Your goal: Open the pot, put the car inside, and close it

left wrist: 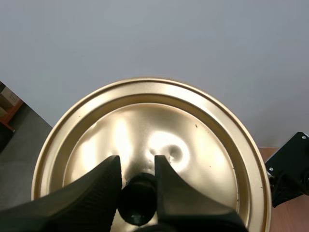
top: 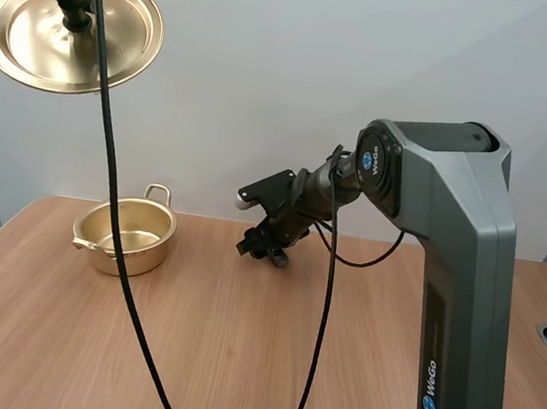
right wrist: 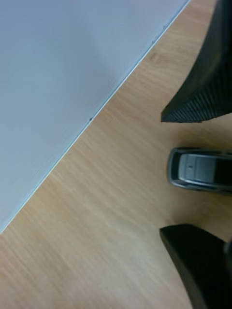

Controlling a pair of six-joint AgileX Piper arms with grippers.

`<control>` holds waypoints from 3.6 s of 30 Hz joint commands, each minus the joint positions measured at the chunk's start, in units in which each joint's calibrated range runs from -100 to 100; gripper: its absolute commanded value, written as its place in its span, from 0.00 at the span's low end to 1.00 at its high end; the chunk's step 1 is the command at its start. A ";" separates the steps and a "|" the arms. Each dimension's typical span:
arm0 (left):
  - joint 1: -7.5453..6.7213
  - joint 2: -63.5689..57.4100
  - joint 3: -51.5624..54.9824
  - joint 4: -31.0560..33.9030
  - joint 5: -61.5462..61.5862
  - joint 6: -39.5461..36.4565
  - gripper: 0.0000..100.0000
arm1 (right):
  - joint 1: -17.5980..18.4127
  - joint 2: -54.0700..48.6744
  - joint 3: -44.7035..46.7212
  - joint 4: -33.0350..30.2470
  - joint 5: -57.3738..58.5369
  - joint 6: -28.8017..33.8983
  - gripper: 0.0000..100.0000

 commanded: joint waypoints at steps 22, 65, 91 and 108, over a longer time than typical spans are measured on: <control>0.04 0.02 0.06 -0.01 0.00 0.03 0.00 | -0.62 3.58 -0.16 -4.37 17.72 5.31 0.18; 0.04 -20.47 0.06 3.88 0.00 0.47 0.00 | 12.77 -16.93 -11.25 1.92 19.10 -2.69 0.00; 0.04 -20.47 0.10 0.88 0.00 0.46 0.00 | 13.32 1.83 -36.85 8.07 40.86 -4.14 0.00; 0.90 -20.75 3.75 1.25 0.00 0.46 0.00 | 15.86 9.18 -38.79 8.15 38.10 -5.74 0.00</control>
